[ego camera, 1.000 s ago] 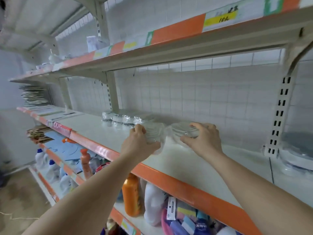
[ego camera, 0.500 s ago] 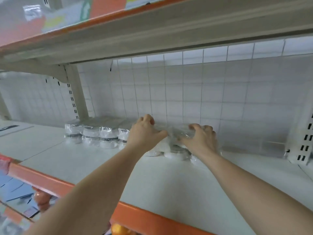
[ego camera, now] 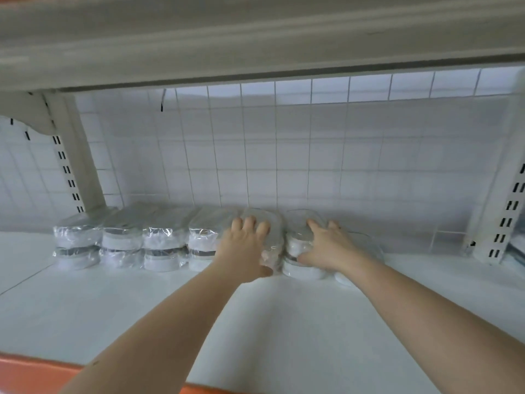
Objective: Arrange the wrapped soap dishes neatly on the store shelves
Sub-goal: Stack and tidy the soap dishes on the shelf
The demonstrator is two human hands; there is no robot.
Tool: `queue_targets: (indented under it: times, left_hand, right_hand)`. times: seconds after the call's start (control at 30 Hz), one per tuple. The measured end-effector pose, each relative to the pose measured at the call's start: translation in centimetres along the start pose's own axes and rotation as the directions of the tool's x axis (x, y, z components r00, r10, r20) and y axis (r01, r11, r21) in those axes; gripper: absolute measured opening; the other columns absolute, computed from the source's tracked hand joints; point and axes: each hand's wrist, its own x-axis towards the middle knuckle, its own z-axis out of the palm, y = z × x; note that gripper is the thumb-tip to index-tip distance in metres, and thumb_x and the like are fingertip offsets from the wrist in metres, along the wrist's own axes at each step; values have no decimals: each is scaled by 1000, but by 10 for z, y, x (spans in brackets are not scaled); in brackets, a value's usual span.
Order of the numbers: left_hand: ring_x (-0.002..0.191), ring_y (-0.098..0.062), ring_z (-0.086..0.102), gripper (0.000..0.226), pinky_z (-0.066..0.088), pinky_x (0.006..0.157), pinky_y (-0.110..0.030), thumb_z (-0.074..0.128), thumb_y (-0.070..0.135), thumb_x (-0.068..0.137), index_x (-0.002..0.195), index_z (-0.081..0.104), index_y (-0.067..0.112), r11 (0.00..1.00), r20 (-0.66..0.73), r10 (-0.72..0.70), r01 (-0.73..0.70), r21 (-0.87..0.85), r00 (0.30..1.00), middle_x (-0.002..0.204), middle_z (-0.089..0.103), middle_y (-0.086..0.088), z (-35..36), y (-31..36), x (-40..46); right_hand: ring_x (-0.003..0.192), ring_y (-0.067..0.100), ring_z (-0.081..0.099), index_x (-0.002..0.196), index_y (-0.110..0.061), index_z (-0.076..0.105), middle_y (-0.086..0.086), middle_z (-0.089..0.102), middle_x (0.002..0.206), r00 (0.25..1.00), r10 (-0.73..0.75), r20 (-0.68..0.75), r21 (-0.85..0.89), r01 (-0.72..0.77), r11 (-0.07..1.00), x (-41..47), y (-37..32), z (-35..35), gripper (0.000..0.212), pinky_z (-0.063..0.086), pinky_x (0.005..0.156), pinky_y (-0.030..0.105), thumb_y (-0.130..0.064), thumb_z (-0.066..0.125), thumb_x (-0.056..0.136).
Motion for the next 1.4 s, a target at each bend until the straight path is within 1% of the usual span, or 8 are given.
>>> queue_targets:
  times: [0.2, 0.37, 0.53, 0.67, 0.8, 0.93, 1.07, 1.4]
  left_hand:
    - [126, -27, 34, 74, 24, 107, -32, 48, 55, 88, 141, 20, 14, 995, -12, -20, 21, 96, 1000, 137, 33, -9, 16, -8, 6]
    - [116, -27, 46, 73, 35, 96, -32, 48, 59, 87, 136, 25, 10, 988, 40, -24, 17, 155, 999, 128, 42, -10, 10, -8, 11]
    - [141, -36, 13, 93, 9, 115, -45, 41, 70, 82, 145, 14, 7, 989, 148, -44, 21, 149, 988, 148, 26, -17, 2, -3, 12]
    - [143, -33, 10, 99, 11, 115, -45, 38, 81, 74, 144, 25, 13, 997, 185, -70, 63, 47, 980, 150, 29, -13, -12, -5, 15]
    - [142, -28, 12, 84, 11, 114, -43, 37, 74, 81, 142, 30, 17, 993, 38, -4, 9, -117, 999, 148, 32, -9, -30, 15, 25]
    - [140, -25, 18, 71, 13, 113, -37, 43, 57, 89, 144, 26, 17, 961, -55, 174, -182, -210, 983, 148, 31, -6, -45, 76, 34]
    - [140, -24, 19, 65, 15, 115, -37, 46, 52, 90, 144, 26, 21, 905, -70, 293, -301, -300, 953, 148, 30, -5, -58, 153, 36]
    - [137, -24, 26, 62, 20, 110, -32, 44, 49, 93, 145, 26, 19, 716, -210, 540, -576, -394, 815, 148, 32, -5, -139, 407, -5]
  right_hand:
    - [118, 33, 45, 137, -20, 40, 17, 40, 128, 994, -14, -104, -103, 4, 995, 10, -9, 7, 70, 39, 96, 32, -47, 63, 77]
    - [122, 31, 41, 140, -21, 36, 17, 43, 131, 991, -65, -113, -257, 34, 966, 21, -9, 12, 69, 36, 101, 34, -51, 57, 81]
    - [131, 32, 30, 146, -23, 22, 16, 33, 141, 991, -25, -130, -275, -12, 961, 13, -10, 20, 74, 29, 105, 40, -54, 50, 85]
    - [138, 32, 18, 147, -23, 14, 16, 20, 150, 997, -13, -81, -166, 0, 986, 2, -7, 6, 86, 25, 108, 45, -61, 53, 81]
    - [139, 28, 17, 146, -19, 18, 10, 26, 149, 977, -37, -209, -106, 15, 994, -17, 12, -19, 82, 26, 107, 46, -60, 51, 84]
    - [133, 28, 26, 140, -15, 32, 11, 41, 139, 963, 90, -253, -111, -121, 986, -42, 60, -43, 65, 32, 102, 41, -48, 53, 88]
    - [134, 30, 27, 141, -15, 32, 13, 38, 141, 932, 260, -252, -129, -299, 946, -92, 127, -70, 64, 31, 103, 44, -45, 53, 89]
    - [138, 28, 22, 147, -22, 23, 10, 28, 149, 731, 543, -413, -31, -607, 794, -276, 314, -172, 66, 25, 107, 46, -46, 49, 91]
